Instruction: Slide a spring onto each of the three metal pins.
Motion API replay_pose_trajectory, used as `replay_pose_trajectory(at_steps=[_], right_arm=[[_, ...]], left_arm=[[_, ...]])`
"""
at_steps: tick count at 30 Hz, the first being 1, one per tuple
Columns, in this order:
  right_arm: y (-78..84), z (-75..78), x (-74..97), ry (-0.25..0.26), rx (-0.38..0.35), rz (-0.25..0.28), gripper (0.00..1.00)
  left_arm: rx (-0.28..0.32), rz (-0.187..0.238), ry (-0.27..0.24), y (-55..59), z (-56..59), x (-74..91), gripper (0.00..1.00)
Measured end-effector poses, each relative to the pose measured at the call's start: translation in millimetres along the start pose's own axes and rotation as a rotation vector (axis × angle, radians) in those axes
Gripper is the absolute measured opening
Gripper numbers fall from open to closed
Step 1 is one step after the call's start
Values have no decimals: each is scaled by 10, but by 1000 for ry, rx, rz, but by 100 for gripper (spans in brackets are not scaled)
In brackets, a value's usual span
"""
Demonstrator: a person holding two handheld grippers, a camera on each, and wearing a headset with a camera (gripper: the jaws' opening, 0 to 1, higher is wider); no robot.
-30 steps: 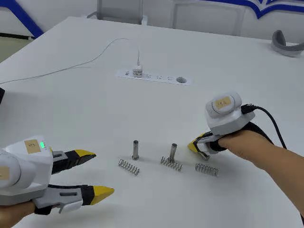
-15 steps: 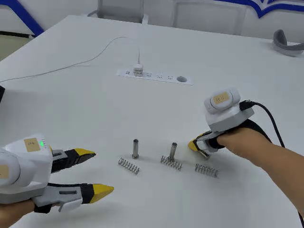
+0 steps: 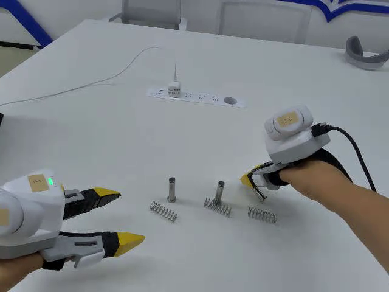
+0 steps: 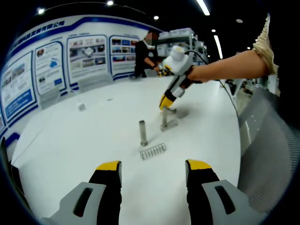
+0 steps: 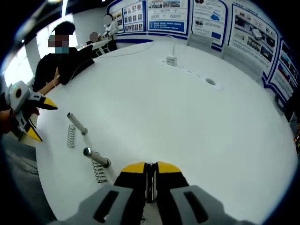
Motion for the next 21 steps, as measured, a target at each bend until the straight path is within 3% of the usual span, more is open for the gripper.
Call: replay_pose_trajectory(at_steps=[7, 21], right_arm=[[25, -52, 169, 16, 1, 27, 8], [142, -47, 349, 44, -22, 67, 9]], left_arm=[[-5, 3, 5, -10, 18, -3, 56], [-14, 9, 9, -47, 14, -3, 56]])
Point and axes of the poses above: the centre of the closed fingertips' face, and the gripper's own axes: x roughly backward along the fingers, z roughly to its right, y roughly out of its underside, the point moved 10 cm from there along x, roughly backward along the fingers
